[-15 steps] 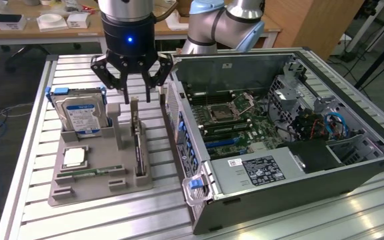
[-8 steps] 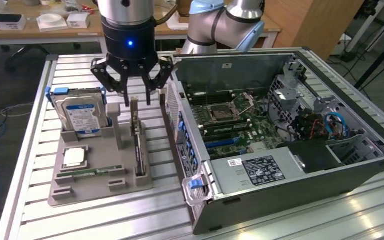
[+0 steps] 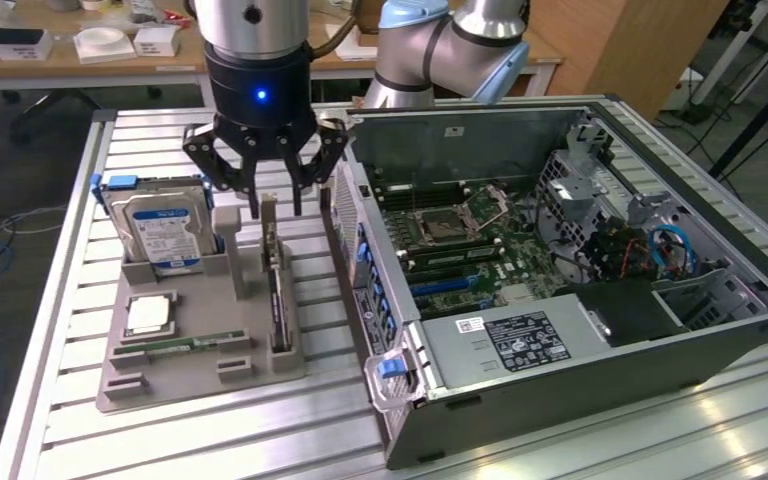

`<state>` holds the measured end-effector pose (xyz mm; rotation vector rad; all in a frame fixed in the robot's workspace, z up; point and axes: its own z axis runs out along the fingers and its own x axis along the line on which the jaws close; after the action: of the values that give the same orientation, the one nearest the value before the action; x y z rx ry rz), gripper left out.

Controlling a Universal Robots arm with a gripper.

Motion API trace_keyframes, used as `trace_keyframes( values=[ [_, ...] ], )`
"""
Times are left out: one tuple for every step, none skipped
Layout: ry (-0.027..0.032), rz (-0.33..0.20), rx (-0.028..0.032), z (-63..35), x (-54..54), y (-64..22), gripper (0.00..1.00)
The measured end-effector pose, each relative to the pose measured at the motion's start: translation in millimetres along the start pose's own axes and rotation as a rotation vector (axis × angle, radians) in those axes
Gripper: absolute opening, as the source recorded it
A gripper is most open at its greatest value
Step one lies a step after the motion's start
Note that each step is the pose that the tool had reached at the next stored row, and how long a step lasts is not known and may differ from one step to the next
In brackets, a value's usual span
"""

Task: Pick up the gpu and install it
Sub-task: 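Pick up the gpu and move the gpu toward the slot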

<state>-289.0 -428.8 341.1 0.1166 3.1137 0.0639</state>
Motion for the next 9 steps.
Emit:
trace_keyframes(
  values=[
    [0.0,0.0,0.0,0.5,0.0,-0.1,0.47],
    [0.0,0.0,0.0001,1.0,0.1,-0.2,0.47],
    [0.0001,0.0,0.0002,1.5,0.1,-0.3,0.47],
    [0.0001,0.0,0.0002,2.1,0.1,-0.4,0.47],
    [0.0,0.0,0.0003,2.6,0.1,-0.4,0.47],
    [0.0,0.0,0.0003,3.2,0.1,-0.5,0.47],
    [0.0001,0.0,0.0004,3.6,0.1,-0.7,0.47],
    [0.0,0.0,0.0003,4.1,0.1,-0.9,0.47],
    [0.0,0.0,0.0003,4.7,0.1,-0.9,0.47]
  ],
)
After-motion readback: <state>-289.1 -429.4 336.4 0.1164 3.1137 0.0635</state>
